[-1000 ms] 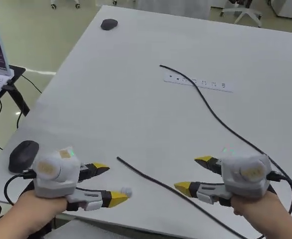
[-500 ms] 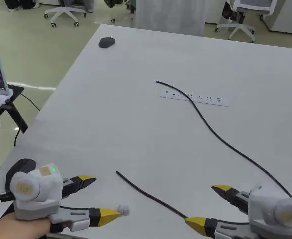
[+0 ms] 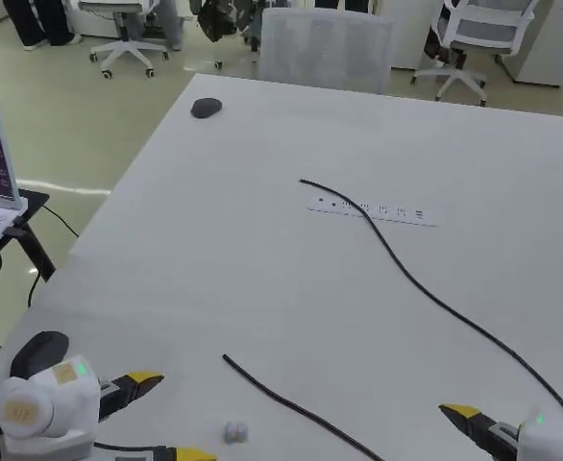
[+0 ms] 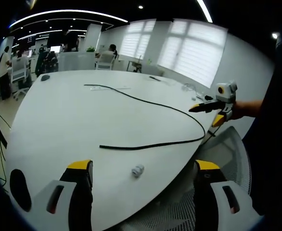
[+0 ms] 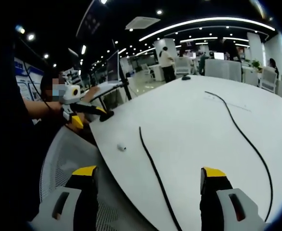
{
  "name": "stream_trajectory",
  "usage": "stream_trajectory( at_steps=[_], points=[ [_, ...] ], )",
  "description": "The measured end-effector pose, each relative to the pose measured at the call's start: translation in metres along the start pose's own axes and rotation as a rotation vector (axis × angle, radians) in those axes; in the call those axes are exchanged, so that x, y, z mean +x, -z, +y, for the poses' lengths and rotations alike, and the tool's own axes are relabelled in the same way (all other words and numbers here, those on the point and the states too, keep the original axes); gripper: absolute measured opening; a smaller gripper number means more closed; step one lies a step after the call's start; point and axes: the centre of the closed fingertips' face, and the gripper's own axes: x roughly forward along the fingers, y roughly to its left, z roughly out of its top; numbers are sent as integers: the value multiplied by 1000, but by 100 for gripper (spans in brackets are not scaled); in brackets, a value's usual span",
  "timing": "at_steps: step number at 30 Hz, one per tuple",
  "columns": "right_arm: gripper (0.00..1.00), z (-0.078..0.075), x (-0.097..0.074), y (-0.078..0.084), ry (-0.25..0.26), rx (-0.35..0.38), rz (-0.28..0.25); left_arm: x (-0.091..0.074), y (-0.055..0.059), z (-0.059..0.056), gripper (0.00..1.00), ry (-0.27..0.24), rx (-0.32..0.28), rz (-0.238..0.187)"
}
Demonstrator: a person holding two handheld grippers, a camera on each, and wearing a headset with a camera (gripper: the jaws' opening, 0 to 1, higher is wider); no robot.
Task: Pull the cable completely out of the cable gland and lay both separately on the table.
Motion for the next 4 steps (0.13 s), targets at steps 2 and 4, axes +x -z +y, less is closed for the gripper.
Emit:
stream_trajectory(
  at_steps=[2,4],
  points=[
    [90,1,0,1,-2,-5,4,0,1,1,89,-2,-7,5],
    [92,1,0,3,-7,-8,12,-1,1,2,89,-8,-9,8]
  ],
)
